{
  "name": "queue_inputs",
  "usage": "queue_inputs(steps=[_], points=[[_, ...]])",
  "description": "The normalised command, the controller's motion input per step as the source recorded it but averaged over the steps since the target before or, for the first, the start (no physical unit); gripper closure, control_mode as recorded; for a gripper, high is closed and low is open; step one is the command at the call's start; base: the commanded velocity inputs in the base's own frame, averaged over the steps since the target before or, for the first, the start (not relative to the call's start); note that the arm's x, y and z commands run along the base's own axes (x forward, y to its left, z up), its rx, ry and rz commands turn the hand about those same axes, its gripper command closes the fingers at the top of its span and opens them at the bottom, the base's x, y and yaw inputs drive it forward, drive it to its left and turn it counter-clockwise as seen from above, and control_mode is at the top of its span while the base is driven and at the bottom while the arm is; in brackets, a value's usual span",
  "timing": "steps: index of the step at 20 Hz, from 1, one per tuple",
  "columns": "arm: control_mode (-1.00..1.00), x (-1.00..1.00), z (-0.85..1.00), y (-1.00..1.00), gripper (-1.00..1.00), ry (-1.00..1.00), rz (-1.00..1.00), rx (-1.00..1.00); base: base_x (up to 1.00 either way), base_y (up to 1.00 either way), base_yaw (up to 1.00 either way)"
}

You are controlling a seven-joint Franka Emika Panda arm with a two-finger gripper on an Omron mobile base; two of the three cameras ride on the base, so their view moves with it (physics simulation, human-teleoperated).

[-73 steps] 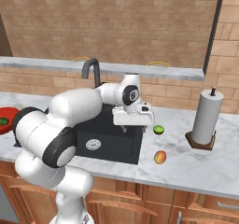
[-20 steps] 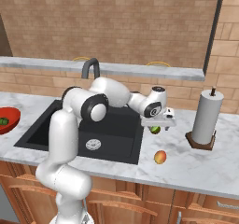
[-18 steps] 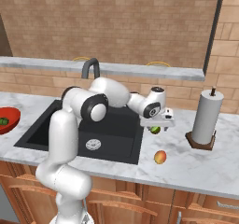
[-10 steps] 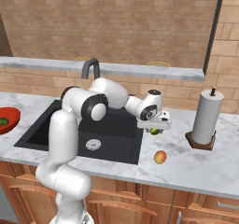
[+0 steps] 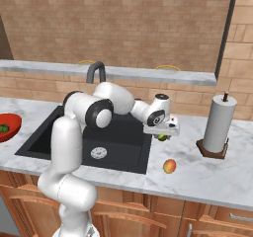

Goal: There is a mixed pile of frozen fruits and vegetables on the counter. Locate all the frozen vegetables and place the items in a bowl on the counter. Take all the frozen fruits and defrost them in a running sink.

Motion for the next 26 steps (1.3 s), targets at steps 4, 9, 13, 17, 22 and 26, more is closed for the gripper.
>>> queue_inputs(steps=[4, 9, 13, 17, 22, 26], points=[[-1.00, 0.00, 0.48, 0.62, 1.00, -0.03, 0.00, 0.00, 0.00, 0.00, 0.00], [-1.00, 0.00, 0.20, 0.83, 1.00, -0.06, 0.00, 0.00, 0.00, 0.00, 0.00], [-1.00, 0.25, -0.08, 0.91, 1.00, -0.01, -0.02, -0.01, 0.00, 0.00, 0.00], [-1.00, 0.06, -0.16, 1.00, 1.00, 0.00, 0.00, 0.00, 0.00, 0.00, 0.00], [-1.00, -0.07, -0.15, 0.96, 1.00, 0.00, 0.00, 0.00, 0.00, 0.00, 0.00], [-1.00, -0.04, -0.17, 0.69, 1.00, 0.00, 0.00, 0.00, 0.00, 0.00, 0.00]])
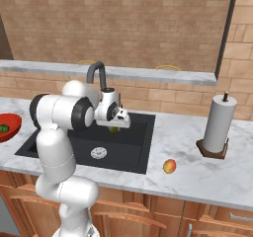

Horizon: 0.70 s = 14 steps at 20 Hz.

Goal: There is a mixed pile of frozen fruits and vegetables on the counter. Locate all the frozen vegetables and place the items in a bowl on the counter. Take all the frozen fruits and defrost them in a running sink.

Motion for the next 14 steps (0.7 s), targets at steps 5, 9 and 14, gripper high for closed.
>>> queue_inputs(steps=[5, 9, 14], points=[[-1.00, 0.09, -0.07, 0.03, 1.00, 0.00, 0.00, 0.00, 0.00, 0.00, 0.00], [-1.00, 0.22, -0.49, 0.00, 1.00, 0.02, 0.00, 0.00, 0.00, 0.00, 0.00], [-1.00, 0.06, -0.70, 0.14, 1.00, 0.00, 0.00, -0.01, 0.00, 0.00, 0.00]])
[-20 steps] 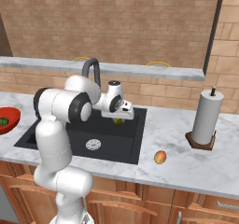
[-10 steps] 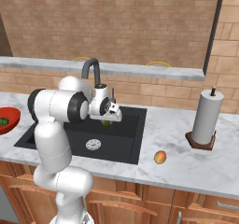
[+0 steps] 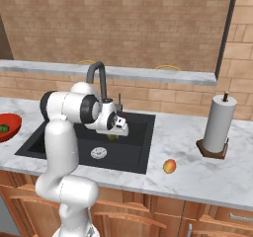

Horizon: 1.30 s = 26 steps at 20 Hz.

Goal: There is a mixed pile of frozen fruits and vegetables on the counter. Locate all the frozen vegetables and place the items in a bowl on the counter. Take all the frozen fruits and defrost them in a running sink.

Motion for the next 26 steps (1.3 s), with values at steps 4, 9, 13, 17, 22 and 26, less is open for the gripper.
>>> queue_inputs(steps=[4, 9, 13, 17, 22, 26], points=[[-1.00, 0.00, -0.52, 0.10, 1.00, 0.00, -0.01, 0.00, 0.00, 0.00, 0.00], [-1.00, 0.01, -0.50, 0.00, 1.00, -0.01, -0.01, 0.00, 0.00, 0.00, 0.00], [-1.00, 0.09, -0.38, 0.00, 1.00, 0.00, 0.00, 0.02, 0.00, 0.00, 0.00], [-1.00, 0.05, -0.33, 0.00, 1.00, 0.00, 0.00, 0.02, 0.00, 0.00, 0.00], [-1.00, 0.03, -0.28, 0.00, 1.00, 0.00, 0.00, 0.03, 0.00, 0.00, 0.00], [-1.00, 0.03, -0.28, 0.00, -1.00, 0.00, 0.00, 0.04, 0.00, 0.00, 0.00]])
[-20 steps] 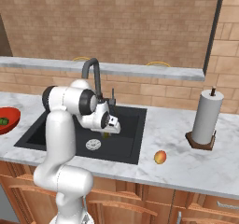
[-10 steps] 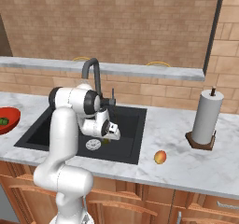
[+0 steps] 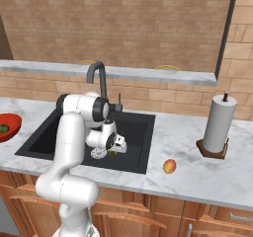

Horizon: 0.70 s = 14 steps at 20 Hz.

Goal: There is a mixed pile of frozen fruits and vegetables on the counter. Locate all the frozen vegetables and place the items in a bowl on the counter. Take all the frozen fruits and defrost them in a running sink.

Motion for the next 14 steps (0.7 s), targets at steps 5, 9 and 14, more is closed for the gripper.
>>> queue_inputs(steps=[5, 9, 14], points=[[-1.00, 0.03, -0.08, -0.05, -1.00, 0.00, 0.00, 0.02, 0.00, 0.00, 0.00], [-1.00, 0.00, 0.00, -0.01, -1.00, 0.00, 0.01, 0.00, 0.00, 0.00, 0.00], [-1.00, -0.03, 0.46, 0.00, -1.00, 0.06, 0.00, -0.04, 0.00, 0.00, 0.00]])
